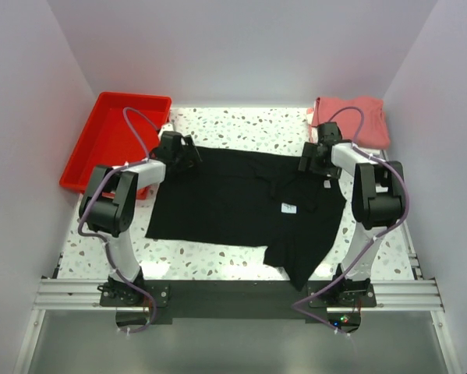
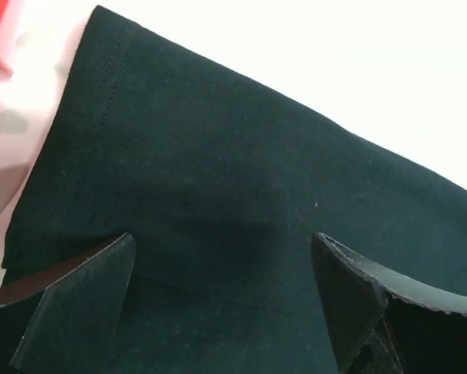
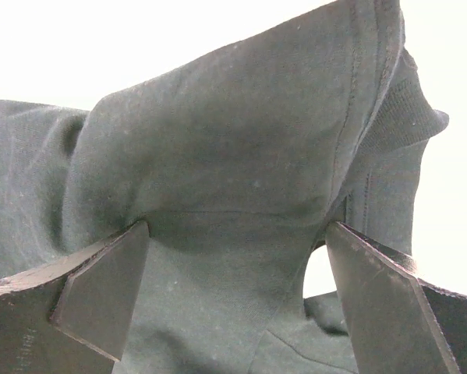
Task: Fold and stack the t-shirts
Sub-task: Fold the tshirt
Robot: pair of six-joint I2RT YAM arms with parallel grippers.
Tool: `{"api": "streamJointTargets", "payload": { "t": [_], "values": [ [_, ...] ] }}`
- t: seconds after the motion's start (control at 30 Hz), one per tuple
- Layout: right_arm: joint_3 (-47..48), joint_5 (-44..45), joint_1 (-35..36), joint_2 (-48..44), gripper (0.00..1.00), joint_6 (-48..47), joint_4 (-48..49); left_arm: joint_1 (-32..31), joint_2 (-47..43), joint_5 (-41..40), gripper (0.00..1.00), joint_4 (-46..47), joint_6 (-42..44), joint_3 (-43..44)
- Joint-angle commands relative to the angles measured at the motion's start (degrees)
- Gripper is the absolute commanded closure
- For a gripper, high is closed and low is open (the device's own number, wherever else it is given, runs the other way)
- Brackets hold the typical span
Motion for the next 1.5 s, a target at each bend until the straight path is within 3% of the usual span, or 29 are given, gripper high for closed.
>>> {"api": "streamJointTargets", "payload": {
  "t": [0.0, 0.17, 0.33, 0.47, 0.6, 0.77, 0.97, 1.17, 1.47],
  "values": [
    [4.2, -1.8, -1.1, 5.5, 0.01, -2.8, -0.2, 0.8, 3.4, 3.2, 0.0, -2.6, 1.4, 2.5],
    [11.3, -1.7, -1.2, 5.1, 0.01, -7.1, -2.8, 0.8, 3.5, 5.7, 0.0, -2.6, 2.7, 7.8],
    [7.1, -5.3, -1.1, -5.3, 0.01, -7.1, -1.5, 0.8, -2.5, 8.0, 0.0, -4.0, 3.3, 7.3],
    [-0.4, -8.9, -1.1, -15.4, 0.01, -3.9, 0.4, 0.6, -14.1, 11.0, 0.0, -4.9, 2.6, -0.1],
    [-7.9, -11.0, -1.1, -23.8, 0.01, -1.1, 0.9, -0.8, -27.4, 10.2, 0.01, -12.8, 0.5, -10.3],
    [-15.4, -13.5, -1.0, -33.1, 0.01, 0.0, 1.1, -3.2, -48.1, 3.1, 0.0, -24.1, -5.4, -23.2],
    [-18.6, -15.2, -1.1, -39.0, 0.01, 0.5, 1.4, -3.1, -61.6, -4.8, 0.0, -38.6, -12.7, -29.0],
    [-19.9, -16.5, -1.0, -40.8, 0.01, 0.6, 1.5, -3.0, -59.3, -6.8, 0.0, -40.3, -19.9, -32.8],
    [-19.9, -17.8, -1.1, -38.9, 0.01, 0.9, 1.7, -2.6, -54.9, -11.9, 0.0, -38.4, -21.5, -34.9]
  ]
}}
